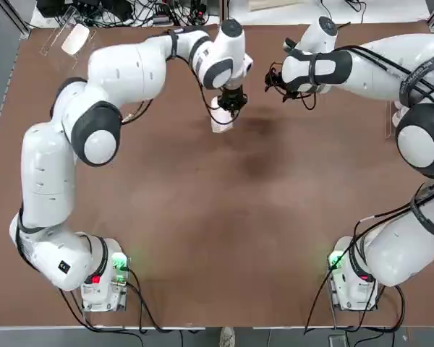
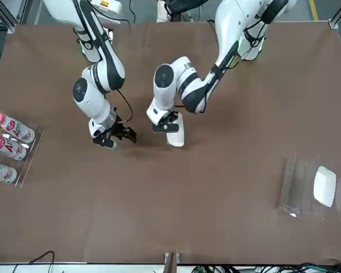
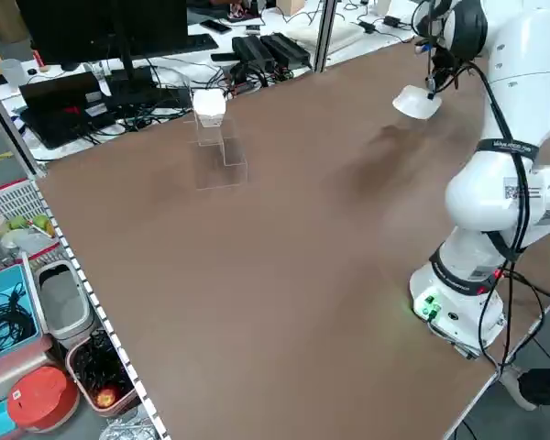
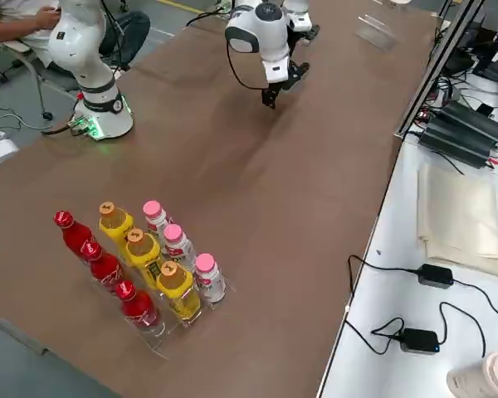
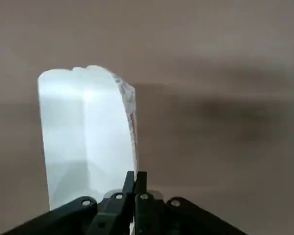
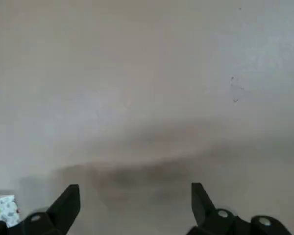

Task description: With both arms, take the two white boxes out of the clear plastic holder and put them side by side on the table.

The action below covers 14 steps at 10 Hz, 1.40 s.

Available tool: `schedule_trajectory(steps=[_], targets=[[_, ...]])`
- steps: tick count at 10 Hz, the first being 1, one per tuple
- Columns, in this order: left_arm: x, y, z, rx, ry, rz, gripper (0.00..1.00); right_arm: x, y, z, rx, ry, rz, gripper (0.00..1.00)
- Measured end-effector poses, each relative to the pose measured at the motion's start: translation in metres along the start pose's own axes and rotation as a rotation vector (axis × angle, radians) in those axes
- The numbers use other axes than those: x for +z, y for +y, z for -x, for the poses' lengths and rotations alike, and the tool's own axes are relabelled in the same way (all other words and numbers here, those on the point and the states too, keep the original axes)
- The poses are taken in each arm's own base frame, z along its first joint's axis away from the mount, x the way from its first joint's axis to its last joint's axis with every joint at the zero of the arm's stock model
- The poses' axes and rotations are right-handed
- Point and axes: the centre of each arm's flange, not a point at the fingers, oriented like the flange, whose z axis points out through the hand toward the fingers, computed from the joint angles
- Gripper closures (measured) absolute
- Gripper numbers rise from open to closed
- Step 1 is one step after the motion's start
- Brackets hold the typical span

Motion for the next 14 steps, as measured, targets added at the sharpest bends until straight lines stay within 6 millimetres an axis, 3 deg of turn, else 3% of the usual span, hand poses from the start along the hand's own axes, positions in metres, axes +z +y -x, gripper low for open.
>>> schedule_trajectory(steps=[2, 5, 7, 9, 10, 11, 12, 14], targets=[[0.012, 0.023, 0.016, 0.017, 0.019, 0.058, 0.98, 0.000, 0.001, -0.001, -0.024, 0.007, 0.015, 0.00], [0.043, 0.031, 0.023, 0.022, 0.010, 0.089, 0.96, -0.001, 0.002, -0.002, -0.022, 0.009, 0.016, 0.00], [0.037, 0.028, 0.011, 0.036, 0.025, 0.101, 0.70, -0.001, 0.002, -0.003, -0.021, 0.010, 0.016, 0.00], [0.013, 0.021, -0.012, 0.014, 0.059, 0.128, 0.41, -0.001, 0.001, -0.001, -0.014, 0.009, 0.015, 0.00], [-0.009, 0.007, -0.028, -0.012, 0.071, 0.114, 0.25, 0.000, -0.002, 0.001, 0.008, 0.007, 0.015, 0.00], [-0.038, -0.023, -0.050, -0.054, 0.063, 0.053, 0.11, 0.001, -0.010, 0.007, 0.036, 0.011, 0.009, 0.00], [-0.070, -0.065, -0.078, -0.102, 0.053, -0.011, 0.00, 0.003, -0.019, 0.014, 0.059, 0.017, 0.002, 0.00], [-0.118, -0.154, -0.126, -0.148, 0.032, -0.090, 0.01, 0.006, -0.028, 0.023, 0.078, 0.013, 0.001, 0.00]])
